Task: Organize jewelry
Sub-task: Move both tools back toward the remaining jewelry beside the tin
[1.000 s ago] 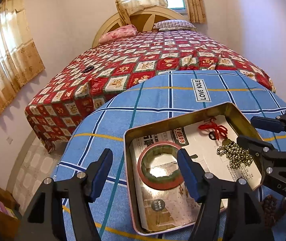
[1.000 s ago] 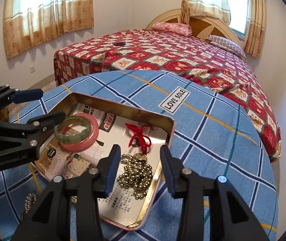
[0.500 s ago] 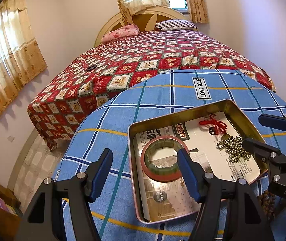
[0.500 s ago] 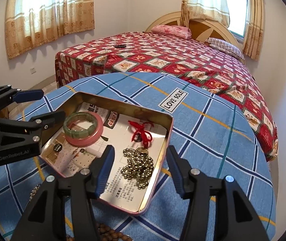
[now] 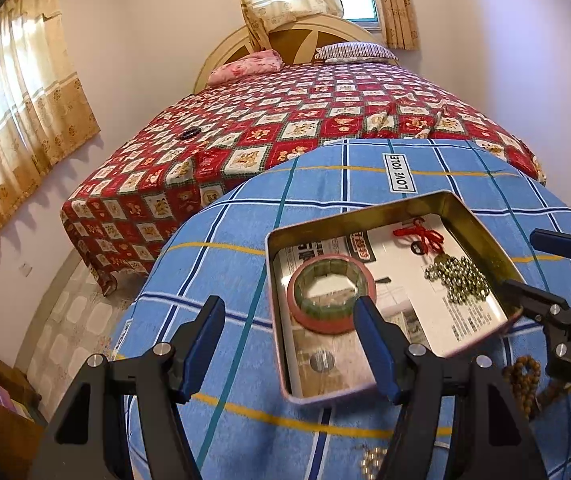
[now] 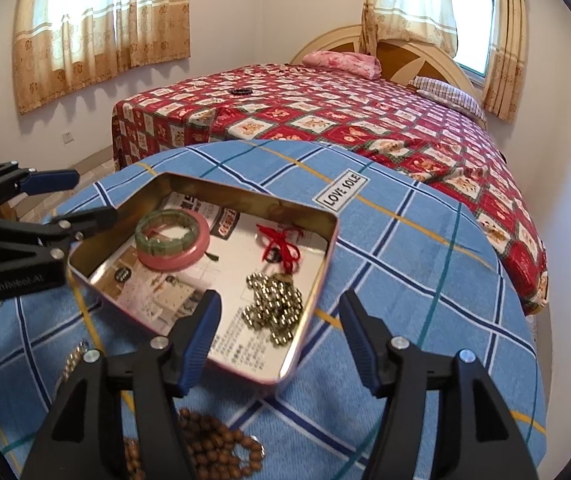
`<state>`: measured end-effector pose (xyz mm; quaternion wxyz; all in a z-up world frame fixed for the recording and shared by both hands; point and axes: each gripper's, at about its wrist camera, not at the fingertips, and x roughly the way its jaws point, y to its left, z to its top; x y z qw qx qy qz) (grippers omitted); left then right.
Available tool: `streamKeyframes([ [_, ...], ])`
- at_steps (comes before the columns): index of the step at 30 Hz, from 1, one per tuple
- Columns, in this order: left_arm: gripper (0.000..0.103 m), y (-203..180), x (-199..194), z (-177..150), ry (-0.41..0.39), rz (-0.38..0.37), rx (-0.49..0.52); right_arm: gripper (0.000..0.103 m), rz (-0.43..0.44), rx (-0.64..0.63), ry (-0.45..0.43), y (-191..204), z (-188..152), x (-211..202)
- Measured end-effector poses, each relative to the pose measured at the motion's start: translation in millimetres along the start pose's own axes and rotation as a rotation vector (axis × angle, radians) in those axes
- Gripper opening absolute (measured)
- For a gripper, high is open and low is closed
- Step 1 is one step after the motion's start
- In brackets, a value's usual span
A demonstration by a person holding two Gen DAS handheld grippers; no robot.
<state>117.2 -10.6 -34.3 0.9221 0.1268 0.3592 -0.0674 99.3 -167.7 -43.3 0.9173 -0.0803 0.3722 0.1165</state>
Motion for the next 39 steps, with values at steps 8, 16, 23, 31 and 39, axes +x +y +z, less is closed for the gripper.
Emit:
streamKeyframes([
  [8,0.067,1,-22,-46,0.049,-0.005,0.013,0.07,-0.04,-0.004,0.032,-13,-40,-25],
  [16,0.067,-4,-27,-82,0.121,-0.028,-0.005,0.07,-0.043,-0.017,0.098,-16,-86,-43],
  [23,0.067,-23,-27,-92,0.143,-0.038,0.023,0.075,-0.002,-0.055,0.104,-4,-95,-47],
  [31,0.067,-19,-21,-94,0.149,-0.041,0.004,0.074,0.012,-0.027,0.127,-6,-97,-30],
  [39,0.067,-10,-18,-93,0.159,-0.034,-0.023,0.068,-0.068,0.113,0.148,-31,-94,-23],
])
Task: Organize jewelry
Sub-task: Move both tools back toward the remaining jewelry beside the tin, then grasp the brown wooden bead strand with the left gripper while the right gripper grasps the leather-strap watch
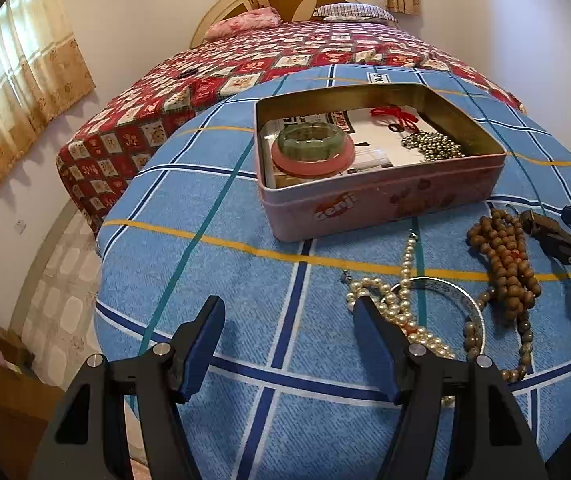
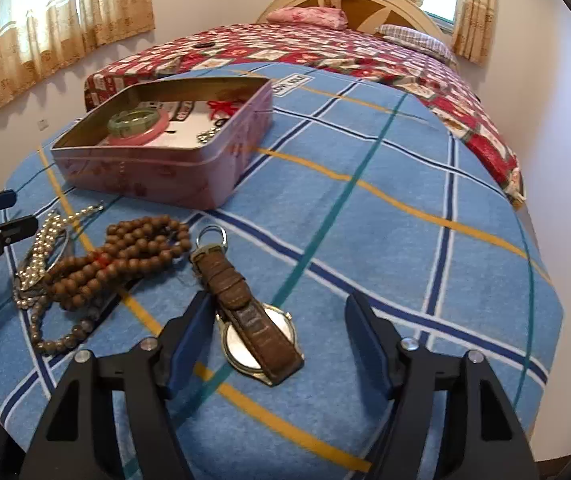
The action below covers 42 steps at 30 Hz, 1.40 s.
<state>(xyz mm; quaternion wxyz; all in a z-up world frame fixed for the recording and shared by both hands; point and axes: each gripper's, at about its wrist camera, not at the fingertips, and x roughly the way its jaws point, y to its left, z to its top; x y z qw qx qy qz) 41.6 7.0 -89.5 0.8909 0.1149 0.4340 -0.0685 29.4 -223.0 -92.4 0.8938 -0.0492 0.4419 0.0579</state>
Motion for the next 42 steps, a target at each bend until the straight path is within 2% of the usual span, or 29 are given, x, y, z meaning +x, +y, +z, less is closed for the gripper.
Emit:
streamKeyframes([
  [4,0.067,-4,1,2,-0.005,-0.002,0.006,0.068,-0.031,0.039,-0.001,-9,2,2],
  [12,0.067,-1,8,5,0.0,-0.017,-0.013,0.031,0.036,0.029,-0.001,-4,9,4],
  [13,0.067,-2,6,5,-0.002,-0.017,-0.01,0.024,0.041,0.028,-0.003,-4,9,3],
  [17,0.067,-7,-4,8,-0.024,-0.034,-0.011,0.024,0.047,0.037,-0.018,-3,6,2],
  [20,0.067,-16,-12,13,-0.047,-0.045,0.0,0.023,0.019,0.032,-0.032,1,5,0],
  [26,0.067,-54,-23,30,-0.078,-0.105,0.067,0.023,-0.028,0.029,-0.039,-2,2,-7],
  [32,0.067,-94,-15,41,-0.068,-0.14,0.136,0.023,-0.038,0.043,-0.047,-6,-4,-13],
  [42,0.067,-118,-4,41,-0.024,-0.192,0.164,0.023,-0.038,0.072,-0.056,-17,-11,-12],
])
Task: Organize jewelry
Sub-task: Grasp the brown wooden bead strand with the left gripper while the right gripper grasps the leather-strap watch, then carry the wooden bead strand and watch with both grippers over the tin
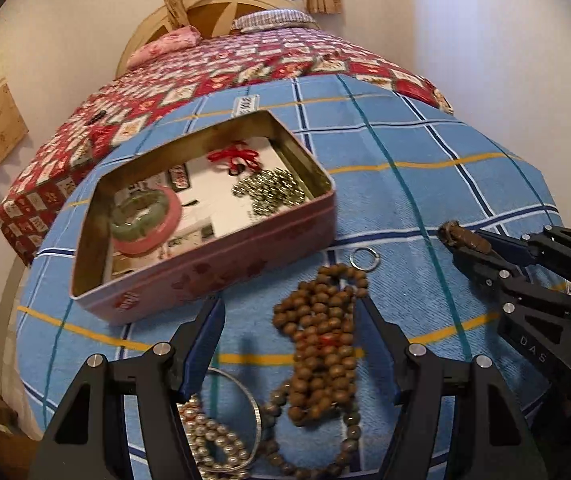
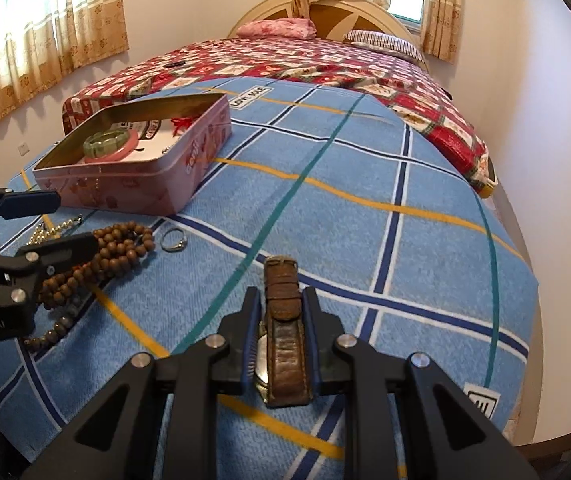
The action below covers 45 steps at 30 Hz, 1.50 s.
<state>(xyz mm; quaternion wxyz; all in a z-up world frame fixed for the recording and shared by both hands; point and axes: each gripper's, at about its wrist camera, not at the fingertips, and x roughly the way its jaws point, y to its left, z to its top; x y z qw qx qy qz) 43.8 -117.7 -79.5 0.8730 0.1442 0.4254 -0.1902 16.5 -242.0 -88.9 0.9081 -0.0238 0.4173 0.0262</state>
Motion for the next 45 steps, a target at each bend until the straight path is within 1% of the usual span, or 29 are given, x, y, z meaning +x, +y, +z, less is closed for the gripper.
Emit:
streamKeyframes([
  [1,0.063,-1,2,-1,0.008,-0.009,0.001,0.023,0.004,0.001,-0.002,0,0,0],
  [2,0.051,-2,5,-1,0.02,-0.029,0.001,0.023,0.009,0.003,-0.003,0,0,0],
  [3,0.045,-2,7,-1,0.028,-0.043,0.003,0.023,0.015,0.004,-0.005,0,0,0],
  [4,0.034,-3,9,-2,0.037,-0.058,0.005,0.023,0.018,0.003,-0.006,0,-1,0],
  [6,0.024,-2,9,-3,0.041,-0.077,-0.001,0.023,0.028,0.002,-0.011,0,-1,-1],
  [8,0.015,-1,2,-1,0.016,-0.091,-0.003,0.023,0.034,-0.008,-0.015,2,-2,-2],
  [11,0.015,3,-6,1,-0.006,-0.105,-0.01,0.022,0.043,-0.02,-0.032,6,0,-6],
  [15,0.015,13,-18,4,-0.041,-0.095,-0.025,0.022,0.047,-0.026,-0.058,10,3,-12],
  [21,0.015,28,-41,10,-0.115,-0.028,-0.023,0.022,0.049,-0.029,-0.083,13,9,-20],
  [23,0.015,33,-45,12,-0.131,-0.011,-0.026,0.02,0.043,-0.031,-0.087,14,11,-20],
  [34,0.015,56,-48,13,-0.147,0.011,-0.07,0.02,0.052,-0.045,-0.093,22,19,-20],
  [45,0.015,79,-55,18,-0.181,0.046,-0.11,0.019,0.063,-0.075,-0.138,38,42,-28],
])
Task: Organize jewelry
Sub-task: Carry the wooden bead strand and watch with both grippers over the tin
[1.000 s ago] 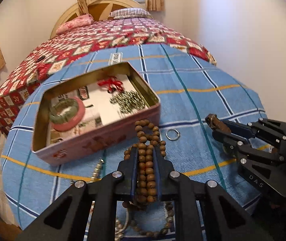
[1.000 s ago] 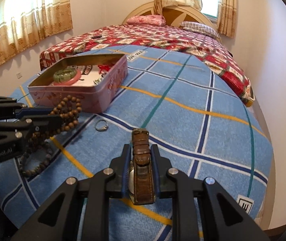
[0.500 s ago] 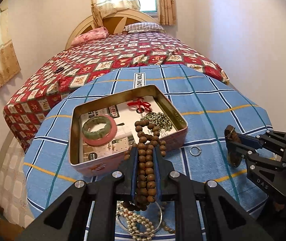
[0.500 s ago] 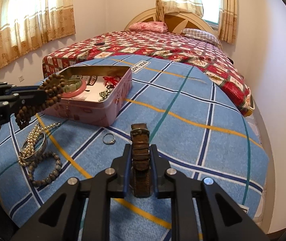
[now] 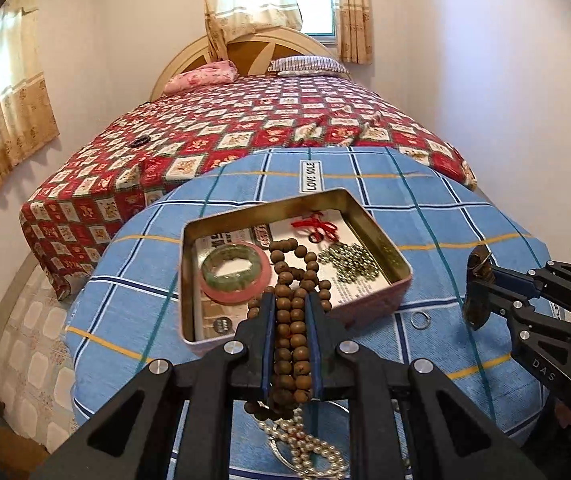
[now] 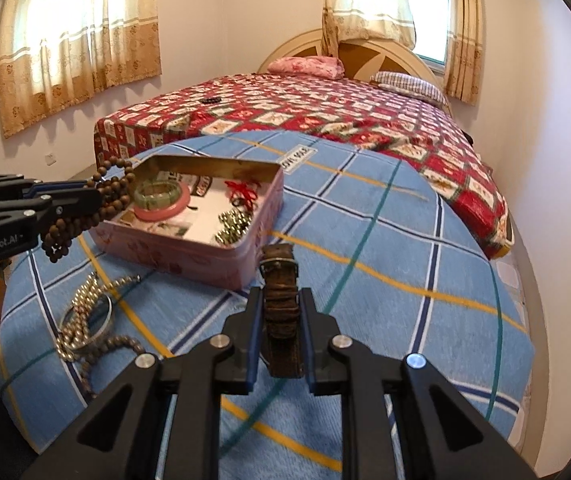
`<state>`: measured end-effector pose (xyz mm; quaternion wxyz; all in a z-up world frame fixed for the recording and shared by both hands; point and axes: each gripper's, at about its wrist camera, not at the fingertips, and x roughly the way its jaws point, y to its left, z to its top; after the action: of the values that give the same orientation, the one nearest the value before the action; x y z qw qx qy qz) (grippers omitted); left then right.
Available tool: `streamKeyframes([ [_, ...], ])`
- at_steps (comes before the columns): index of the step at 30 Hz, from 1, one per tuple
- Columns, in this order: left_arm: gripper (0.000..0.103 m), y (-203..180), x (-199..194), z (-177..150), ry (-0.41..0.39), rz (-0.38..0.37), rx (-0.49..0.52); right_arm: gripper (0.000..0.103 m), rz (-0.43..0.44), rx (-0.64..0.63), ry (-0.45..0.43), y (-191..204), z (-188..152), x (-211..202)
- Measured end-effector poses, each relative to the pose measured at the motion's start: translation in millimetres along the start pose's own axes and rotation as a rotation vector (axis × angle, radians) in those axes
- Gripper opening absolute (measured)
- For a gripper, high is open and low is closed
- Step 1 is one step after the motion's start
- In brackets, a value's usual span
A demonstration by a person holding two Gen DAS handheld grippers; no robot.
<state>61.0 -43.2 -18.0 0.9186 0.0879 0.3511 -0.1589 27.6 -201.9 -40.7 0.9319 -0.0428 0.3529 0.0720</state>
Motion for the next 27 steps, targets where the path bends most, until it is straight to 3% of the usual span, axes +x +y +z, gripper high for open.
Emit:
streamKeyframes([
  [27,0.015,35,20,29,-0.023,0.066,-0.039,0.019,0.017,-0.117,-0.062,35,62,9],
])
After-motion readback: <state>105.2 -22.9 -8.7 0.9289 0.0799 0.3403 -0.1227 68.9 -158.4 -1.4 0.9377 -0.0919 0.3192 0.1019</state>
